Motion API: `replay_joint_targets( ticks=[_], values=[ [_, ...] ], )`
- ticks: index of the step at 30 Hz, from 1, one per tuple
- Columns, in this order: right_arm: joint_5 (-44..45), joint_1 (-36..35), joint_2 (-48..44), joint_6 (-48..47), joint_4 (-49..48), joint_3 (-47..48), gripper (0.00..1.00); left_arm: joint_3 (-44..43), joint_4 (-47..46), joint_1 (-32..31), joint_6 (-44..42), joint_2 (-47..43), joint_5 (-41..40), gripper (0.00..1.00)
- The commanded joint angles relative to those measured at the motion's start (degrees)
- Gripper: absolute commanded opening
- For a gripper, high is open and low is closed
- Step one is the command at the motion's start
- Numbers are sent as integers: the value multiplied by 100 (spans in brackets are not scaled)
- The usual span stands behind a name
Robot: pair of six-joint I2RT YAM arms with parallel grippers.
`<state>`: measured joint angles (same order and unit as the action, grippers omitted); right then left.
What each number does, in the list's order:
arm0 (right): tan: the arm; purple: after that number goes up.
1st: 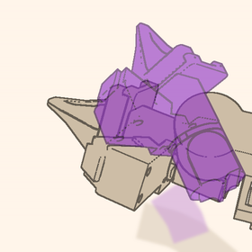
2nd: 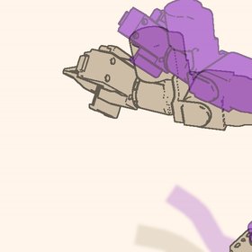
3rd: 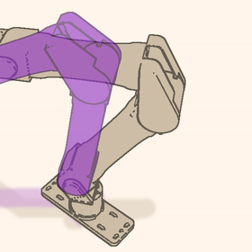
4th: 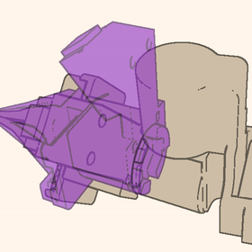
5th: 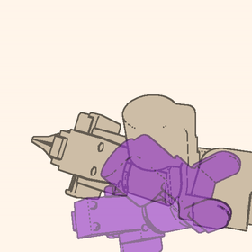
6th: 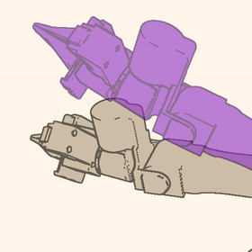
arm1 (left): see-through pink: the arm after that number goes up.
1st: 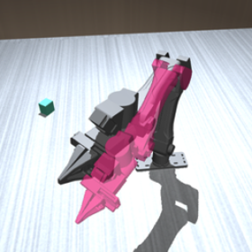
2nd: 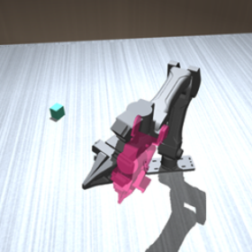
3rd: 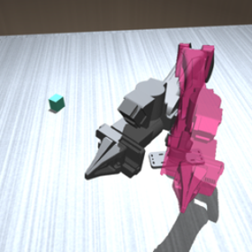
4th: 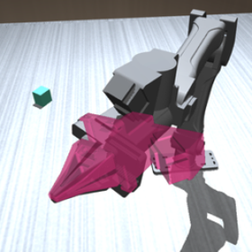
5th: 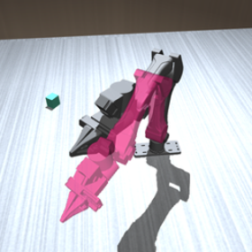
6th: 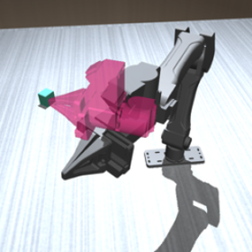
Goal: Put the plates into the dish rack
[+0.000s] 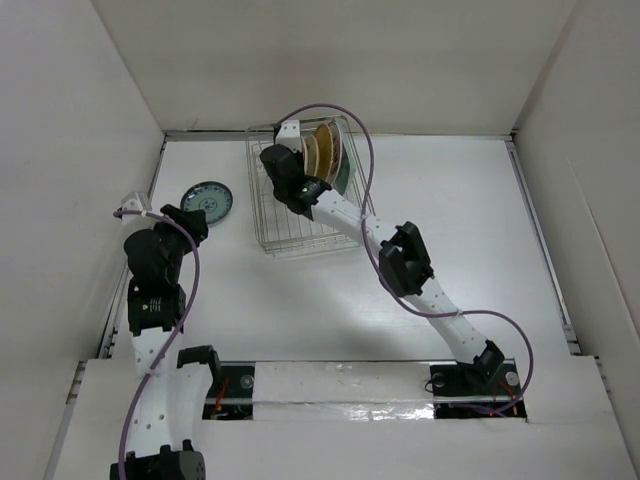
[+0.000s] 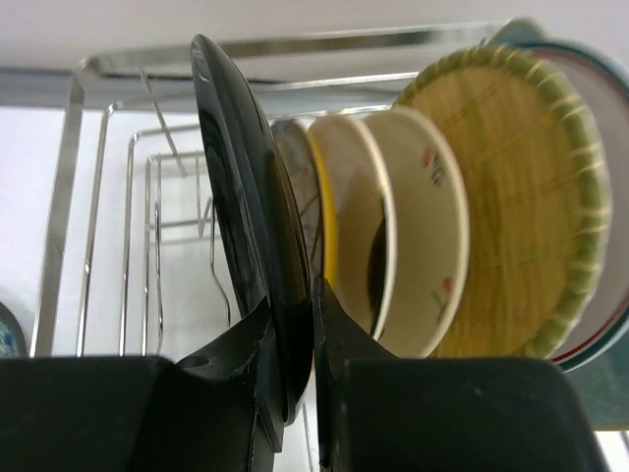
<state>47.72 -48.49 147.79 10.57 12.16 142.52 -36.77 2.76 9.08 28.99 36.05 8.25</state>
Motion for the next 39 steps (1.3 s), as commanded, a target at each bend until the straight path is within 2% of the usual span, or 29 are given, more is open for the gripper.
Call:
replay_joint_targets(
  ticks=[1,5,7,8,11,14,20,25,32,39],
  values=[
    [132,-90,136,-11,-302,22,0,-49,-66,32,89,174,-131,40],
    [123,-90,32,33,-425,-180,1,-93,57,85,255,463,-200,41],
    [-87,-90,-126,94,-618,-512,16,-181,172,85,396,718,-341,45],
    [-157,-90,-353,164,-671,-636,30,-172,172,85,484,789,-350,50],
    [-439,-90,-1002,174,-1101,-1381,53,-67,-73,85,923,1026,-350,53],
    [-808,-90,-1558,130,-1672,-2198,63,82,-424,190,1380,1298,-482,54],
    [-1563,-143,-3122,182,-2367,-3615,66,311,-952,252,2013,1966,-1123,55],
    [-2169,-257,-4290,174,-2640,-4678,67,295,-1287,252,2444,2950,-1580,55],
    [-2689,-381,-5215,218,-2930,-5883,67,-479,-1252,331,2392,4453,-1651,55],
    [-2839,-433,-5576,261,-2956,-6288,67,-1165,-1085,331,2365,5674,-1792,53]
  ],
)
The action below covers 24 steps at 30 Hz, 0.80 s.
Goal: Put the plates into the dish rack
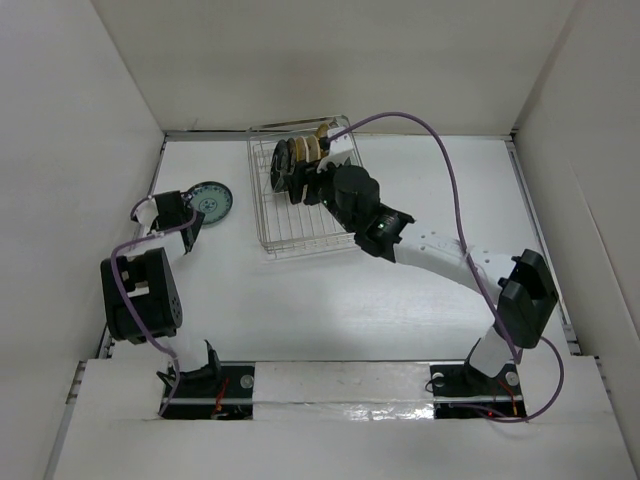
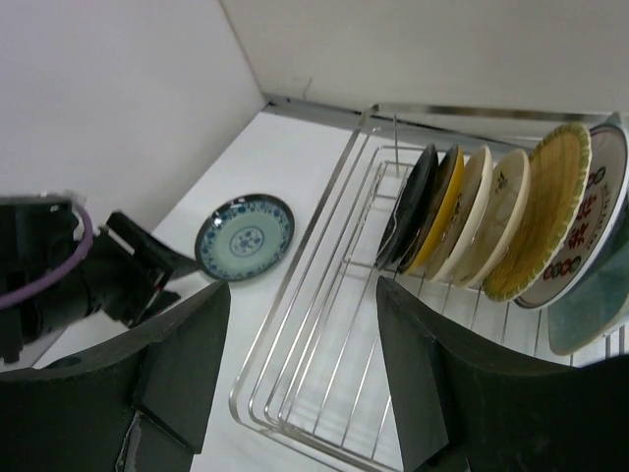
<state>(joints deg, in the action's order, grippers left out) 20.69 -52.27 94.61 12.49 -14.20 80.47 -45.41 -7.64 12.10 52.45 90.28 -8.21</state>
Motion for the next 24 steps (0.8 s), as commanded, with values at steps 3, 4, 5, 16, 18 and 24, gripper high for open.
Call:
replay_joint_targets(
  ticks=[3,4,5,16,18,24],
  values=[
    [-153,-55,-320,104,-329,-128,67,-574,25,29,46,664,-15,52],
    [-109,-55,-338,113,-347,-154,67,-705,43,29,38,736,29,50],
    [-109,-55,-346,104,-347,-154,67,-741,43,29,38,806,65,49],
    [-232,-55,-443,140,-443,-216,66,-926,-246,29,240,1308,416,22],
    [-241,-55,-408,131,-409,-163,66,-882,-334,29,222,1308,460,4],
    [-337,-55,-338,157,-374,-137,66,-514,-484,91,-137,722,155,0]
  ],
)
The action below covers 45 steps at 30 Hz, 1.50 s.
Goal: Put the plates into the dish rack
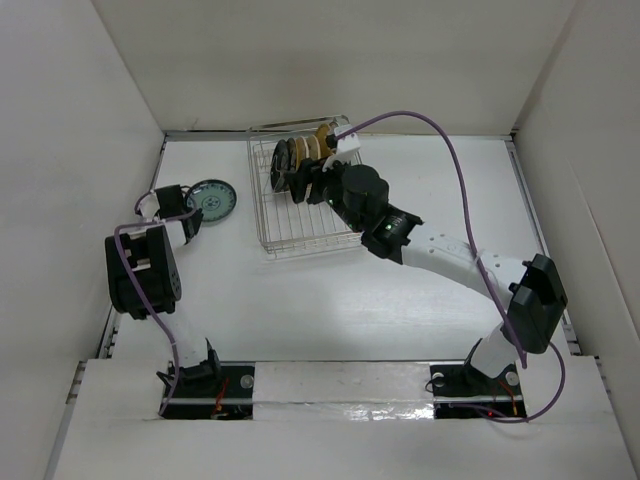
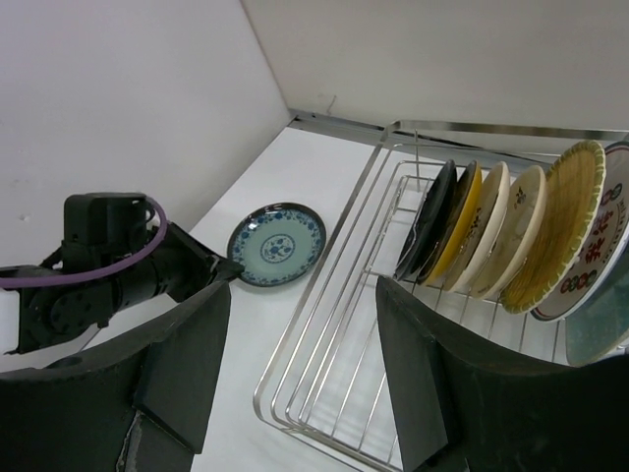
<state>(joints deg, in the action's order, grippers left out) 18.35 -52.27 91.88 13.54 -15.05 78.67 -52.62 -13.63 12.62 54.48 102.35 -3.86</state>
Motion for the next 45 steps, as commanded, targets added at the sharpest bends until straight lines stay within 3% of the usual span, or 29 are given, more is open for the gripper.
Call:
replay_joint_targets(
  ticks=[1,7,11,14,22,29,32,37,39,40,43,44,45],
  values=[
    [-286,-55,-12,78,-279,69,67,408,106,39,-341,-627,-360,0],
    [-1095,-55,357,333,-166,306,72,955,-87,39,-454,-2147,-502,0],
    [-1526,-2,568,412,-52,508,87,876,246,39,-719,-3122,-643,0],
    [-1834,50,709,395,28,640,99,929,238,39,-877,-3887,-240,0],
    [-3625,524,1402,878,160,1482,100,1500,404,39,-1229,-5268,1641,0],
    [-3584,630,1790,1168,239,1765,100,1773,686,39,-1589,-5971,2362,0],
    [-3171,630,1904,1300,467,1853,99,1790,756,39,-1607,-6217,2644,0],
    [-3399,630,2088,1449,398,1949,98,1667,792,39,-1791,-6341,3109,0],
    [-3679,630,2124,1528,266,1941,80,1772,713,39,-1774,-6341,3294,0],
    [-3898,630,2080,1651,22,1854,61,1790,678,39,-1783,-6315,3321,0],
    [-4076,630,2010,1836,-322,1722,18,1703,826,39,-2010,-6165,3286,0],
    [-4033,683,1949,1871,-419,1669,1,1668,853,39,-2055,-6165,3277,5],
    [-3945,683,1913,1872,-411,1651,0,1667,862,39,-2090,-6252,3260,23]
  ],
)
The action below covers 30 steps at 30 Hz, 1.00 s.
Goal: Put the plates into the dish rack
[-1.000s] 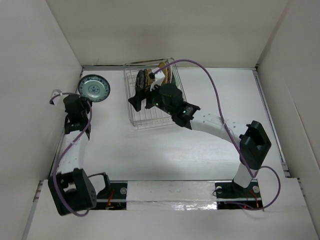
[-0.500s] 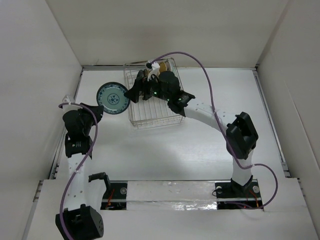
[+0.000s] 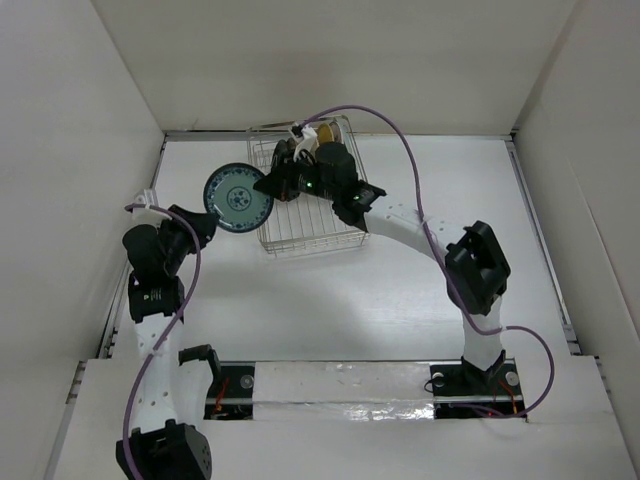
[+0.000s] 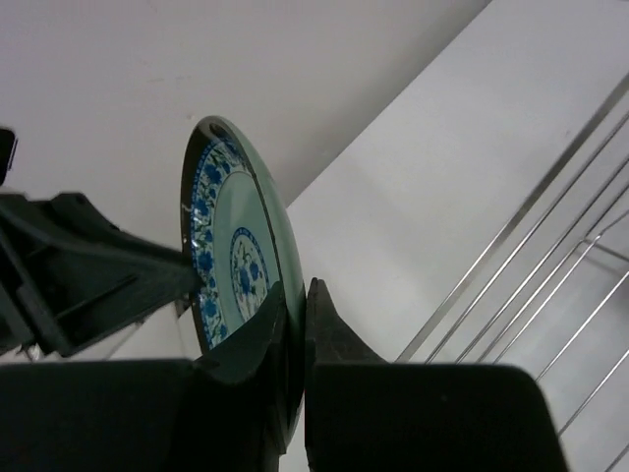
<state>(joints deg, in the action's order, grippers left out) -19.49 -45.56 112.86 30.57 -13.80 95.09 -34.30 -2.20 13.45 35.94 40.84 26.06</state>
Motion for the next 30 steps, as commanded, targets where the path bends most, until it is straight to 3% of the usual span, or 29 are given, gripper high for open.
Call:
replay_joint_targets(
  ticks=[1,3,7,9,14,20,30],
  values=[
    [-56,12,-220,169,-501,10,0,-164,-290,-45,-307,-146,241,31],
    [356,74,-282,125,-360,97,0,-260,-229,-140,-438,-251,49,52],
    [1638,135,-89,-217,586,816,0,-358,105,-291,-852,-462,-426,71],
    [2701,135,138,-427,1185,1360,0,-209,70,-291,-852,-638,-523,79],
    [4747,82,956,-920,2204,2723,0,-156,114,-291,-887,-902,-532,82],
    [5928,82,2273,-1588,2925,4707,0,-138,70,-291,-835,-893,-374,83],
    [6563,30,2961,-2099,2567,5010,0,-138,-44,-291,-729,-657,38,82]
  ],
)
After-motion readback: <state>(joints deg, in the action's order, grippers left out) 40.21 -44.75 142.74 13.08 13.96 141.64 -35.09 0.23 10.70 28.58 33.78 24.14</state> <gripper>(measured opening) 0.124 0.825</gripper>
